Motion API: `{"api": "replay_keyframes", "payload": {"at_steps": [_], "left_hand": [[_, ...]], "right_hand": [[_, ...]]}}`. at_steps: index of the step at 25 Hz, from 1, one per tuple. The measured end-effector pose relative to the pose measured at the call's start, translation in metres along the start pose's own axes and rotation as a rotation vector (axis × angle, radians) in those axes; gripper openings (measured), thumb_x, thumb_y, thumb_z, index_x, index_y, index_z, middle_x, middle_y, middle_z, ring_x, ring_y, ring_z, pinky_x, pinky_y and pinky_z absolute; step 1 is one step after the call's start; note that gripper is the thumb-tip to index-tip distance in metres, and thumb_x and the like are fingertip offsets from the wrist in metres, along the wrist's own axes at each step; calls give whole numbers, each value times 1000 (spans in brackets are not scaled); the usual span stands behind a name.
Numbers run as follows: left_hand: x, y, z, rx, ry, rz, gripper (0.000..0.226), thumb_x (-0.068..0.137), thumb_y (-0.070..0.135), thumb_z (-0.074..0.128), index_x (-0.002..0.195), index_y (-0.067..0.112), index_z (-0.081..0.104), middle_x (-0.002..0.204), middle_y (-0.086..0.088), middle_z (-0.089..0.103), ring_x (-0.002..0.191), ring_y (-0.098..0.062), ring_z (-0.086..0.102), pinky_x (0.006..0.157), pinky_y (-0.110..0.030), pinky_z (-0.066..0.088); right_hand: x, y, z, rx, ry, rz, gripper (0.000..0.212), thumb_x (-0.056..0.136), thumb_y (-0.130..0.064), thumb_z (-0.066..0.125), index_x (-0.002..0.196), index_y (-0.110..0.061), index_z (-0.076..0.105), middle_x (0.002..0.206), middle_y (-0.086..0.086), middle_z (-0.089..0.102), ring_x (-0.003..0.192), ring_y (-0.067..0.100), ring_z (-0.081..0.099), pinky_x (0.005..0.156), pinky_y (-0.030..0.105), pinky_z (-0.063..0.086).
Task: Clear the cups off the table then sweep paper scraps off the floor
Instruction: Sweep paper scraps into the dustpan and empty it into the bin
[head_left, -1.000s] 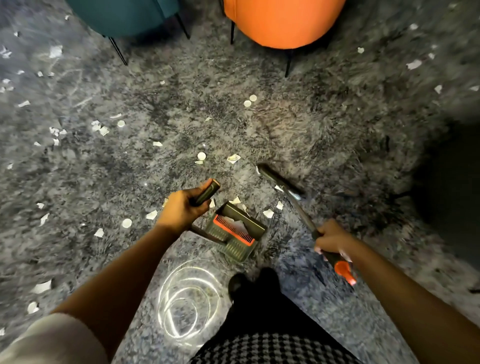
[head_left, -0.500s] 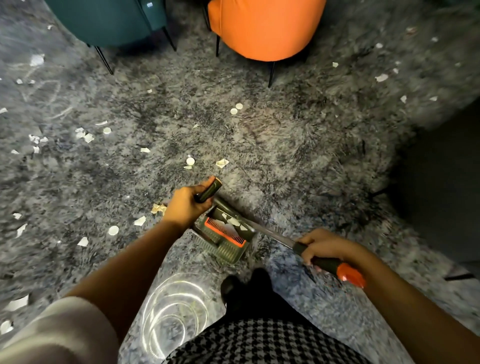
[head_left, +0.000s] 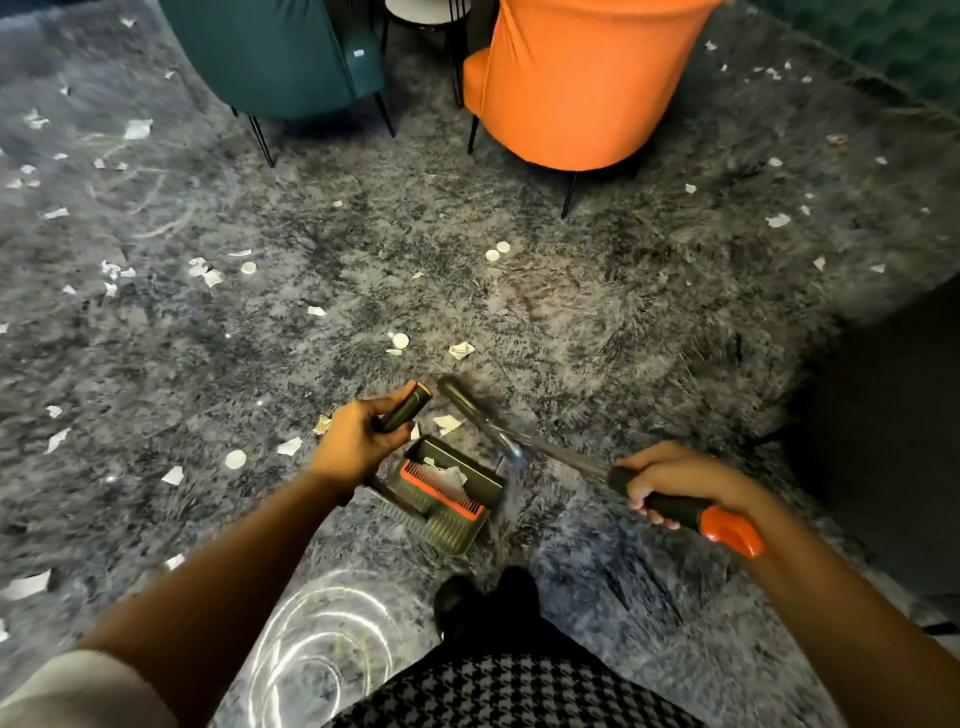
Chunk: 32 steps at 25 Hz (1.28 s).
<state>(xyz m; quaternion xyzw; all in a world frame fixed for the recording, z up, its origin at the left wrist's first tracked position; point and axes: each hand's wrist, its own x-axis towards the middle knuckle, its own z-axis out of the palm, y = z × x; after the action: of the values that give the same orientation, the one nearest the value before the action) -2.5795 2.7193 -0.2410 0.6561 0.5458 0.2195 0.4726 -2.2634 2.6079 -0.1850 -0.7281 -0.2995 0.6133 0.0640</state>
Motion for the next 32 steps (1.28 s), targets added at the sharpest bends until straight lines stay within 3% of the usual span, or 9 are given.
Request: {"api": "replay_keyframes", "payload": {"at_steps": [3, 8, 10, 12, 14, 16, 25, 29, 32], "left_hand": [[-12, -12, -22, -21, 110, -18, 40, 82, -1, 68, 121, 2, 61, 116, -10, 65, 89, 4, 59, 74, -15, 50], [-25, -33, -43, -110, 198, -62, 46, 84, -4, 65, 128, 4, 56, 125, -3, 58, 85, 17, 43, 88, -39, 44], [-22, -40, -48, -108, 231, -87, 46, 84, -4, 65, 128, 4, 56, 125, -13, 60, 74, 19, 41, 83, -22, 49], [-16, -44, -52, -63, 254, -101, 48, 83, -3, 67, 128, 8, 57, 124, -13, 60, 62, 23, 35, 63, 2, 40], [-8, -45, -55, -23, 289, -130, 49, 81, 1, 70, 128, 11, 58, 117, -10, 64, 54, 27, 37, 54, 5, 34], [3, -45, -57, 8, 315, -144, 49, 81, 1, 71, 127, 11, 59, 112, -11, 68, 51, 27, 38, 53, 5, 32], [28, -47, -64, -28, 306, -229, 51, 82, 2, 69, 127, 22, 58, 101, 8, 66, 48, 16, 47, 49, -1, 36], [27, -45, -68, -16, 295, -255, 51, 82, 3, 69, 128, 22, 58, 102, 8, 67, 49, 11, 51, 48, -5, 39], [24, -43, -67, -45, 293, -253, 51, 82, 3, 69, 127, 23, 57, 102, 10, 65, 52, 11, 54, 50, -6, 42]], "right_hand": [[23, -16, 3, -1, 74, -2, 42, 78, 15, 54, 120, 7, 57, 63, 17, 56, 38, 18, 49, 32, 18, 38], [75, -48, -6, -5, 200, -8, 41, 74, 15, 57, 115, 13, 57, 58, 17, 56, 32, 19, 47, 31, 18, 38], [99, -66, -8, -33, 234, -21, 38, 73, 15, 57, 110, 15, 58, 56, 17, 55, 31, 20, 46, 30, 19, 37], [120, -86, -9, -70, 258, -60, 25, 71, 15, 58, 95, 13, 64, 49, 16, 53, 32, 22, 46, 32, 21, 38], [143, -111, -13, -149, 263, -83, 8, 70, 14, 59, 68, 6, 61, 37, 12, 51, 30, 21, 46, 36, 22, 39], [167, -130, -18, -212, 251, -75, 18, 70, 13, 59, 57, 2, 56, 32, 8, 50, 27, 19, 46, 35, 21, 39], [210, -136, 13, -542, 87, 7, 10, 74, 5, 67, 72, 1, 58, 58, 11, 55, 40, 19, 53, 33, 18, 39], [185, -121, 26, -637, -38, -1, 16, 75, 7, 64, 78, -2, 52, 71, 14, 50, 53, 24, 49, 49, 29, 40], [158, -113, 33, -673, -126, 6, 10, 77, 5, 64, 81, 0, 56, 72, 14, 53, 54, 23, 50, 50, 28, 43]]}}
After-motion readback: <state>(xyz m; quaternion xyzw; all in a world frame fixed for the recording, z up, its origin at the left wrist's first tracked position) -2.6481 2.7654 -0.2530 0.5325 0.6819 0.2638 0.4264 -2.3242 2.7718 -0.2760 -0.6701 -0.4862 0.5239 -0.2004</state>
